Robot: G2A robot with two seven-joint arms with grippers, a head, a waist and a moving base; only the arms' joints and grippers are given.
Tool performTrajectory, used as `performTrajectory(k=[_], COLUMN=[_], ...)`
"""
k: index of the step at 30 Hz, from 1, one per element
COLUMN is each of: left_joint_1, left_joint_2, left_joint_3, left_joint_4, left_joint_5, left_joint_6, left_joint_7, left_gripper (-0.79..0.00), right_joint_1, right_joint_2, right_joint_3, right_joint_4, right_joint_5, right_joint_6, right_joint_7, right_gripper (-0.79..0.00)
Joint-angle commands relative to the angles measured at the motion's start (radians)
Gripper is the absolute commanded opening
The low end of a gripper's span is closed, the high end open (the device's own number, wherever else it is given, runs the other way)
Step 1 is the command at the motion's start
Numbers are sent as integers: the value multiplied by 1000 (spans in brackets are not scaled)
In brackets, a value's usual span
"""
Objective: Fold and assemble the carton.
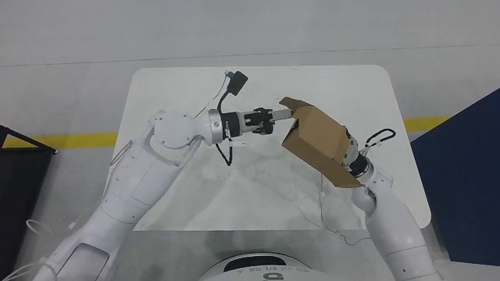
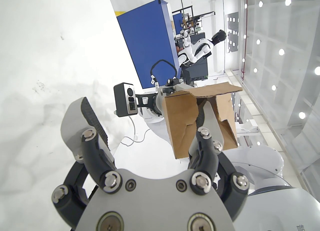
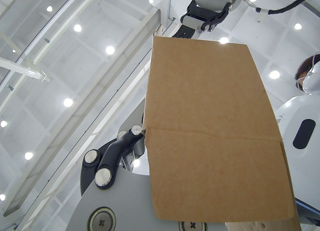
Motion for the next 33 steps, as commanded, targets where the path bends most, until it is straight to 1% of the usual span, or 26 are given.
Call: performTrajectory(k=[1, 3, 4, 5, 9, 12, 16, 20, 26, 29, 33], left_joint_1=[0, 2, 11, 20, 43, 49, 26, -53, -157, -190, -208], left_joint_2=[0, 0, -1, -2, -1, 2, 2, -6, -32, -44, -58], left_joint_3=[0, 0, -4, -17, -90, -127, -152, -117, -46, -6, 31], left_joint_4=[0, 0, -6, 1, 103, 173, 239, 263, 329, 351, 383], left_joint_5=[0, 1, -19, -77, -284, -401, -475, -440, -455, -465, -512], left_joint_6=[0, 0, -11, -32, -99, -109, -109, -96, -131, -141, -163], left_joint_7=[0, 6, 18, 18, -32, -105, -156, -192, -216, -263, -320], left_gripper=[0, 0, 0, 0, 0, 0, 0, 0, 0, 0, 0], right_joint_1=[0, 0, 0, 0, -1, -10, -14, -2, 25, 36, 52], right_joint_2=[0, 0, 0, 0, -1, 2, 7, 12, 14, 13, 11], right_joint_3=[0, 0, 0, -1, -1, 5, -5, -29, -54, -64, -70], right_joint_4=[0, 0, 0, -1, -11, -10, -12, -4, 22, 34, 62], right_joint_5=[0, 0, 0, 1, -4, -36, -143, -238, -268, -262, -236], right_joint_6=[0, 0, 0, -3, -20, -24, -24, -3, -2, -5, -15], right_joint_7=[0, 0, 0, -3, -17, 0, 18, 40, 53, 49, 28], right_gripper=[-785, -785, -785, -785, -785, -785, -785, -785, -785, -785, -785])
